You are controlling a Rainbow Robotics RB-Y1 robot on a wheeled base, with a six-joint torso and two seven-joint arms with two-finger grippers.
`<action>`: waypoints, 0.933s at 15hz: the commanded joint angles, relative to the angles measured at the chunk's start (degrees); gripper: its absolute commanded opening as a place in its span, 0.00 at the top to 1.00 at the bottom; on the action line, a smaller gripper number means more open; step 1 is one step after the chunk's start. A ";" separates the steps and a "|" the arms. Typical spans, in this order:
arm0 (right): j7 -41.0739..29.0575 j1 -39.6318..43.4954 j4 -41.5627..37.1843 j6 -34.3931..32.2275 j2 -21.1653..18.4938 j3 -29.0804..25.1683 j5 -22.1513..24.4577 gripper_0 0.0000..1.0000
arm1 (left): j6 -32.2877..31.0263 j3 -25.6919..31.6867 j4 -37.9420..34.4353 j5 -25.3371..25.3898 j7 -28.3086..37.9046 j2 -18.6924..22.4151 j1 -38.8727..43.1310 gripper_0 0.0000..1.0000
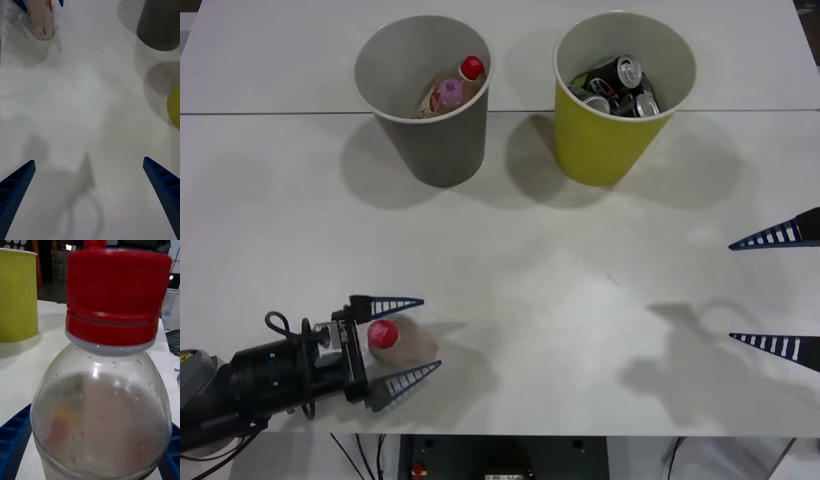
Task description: Put the can into the green bin and the plastic bottle into the gray bin
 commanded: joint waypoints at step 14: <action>0.00 0.00 0.00 0.00 0.00 0.00 0.00 0.00 | -0.37 1.13 -0.99 -0.16 8.71 2.62 -1.64 1.00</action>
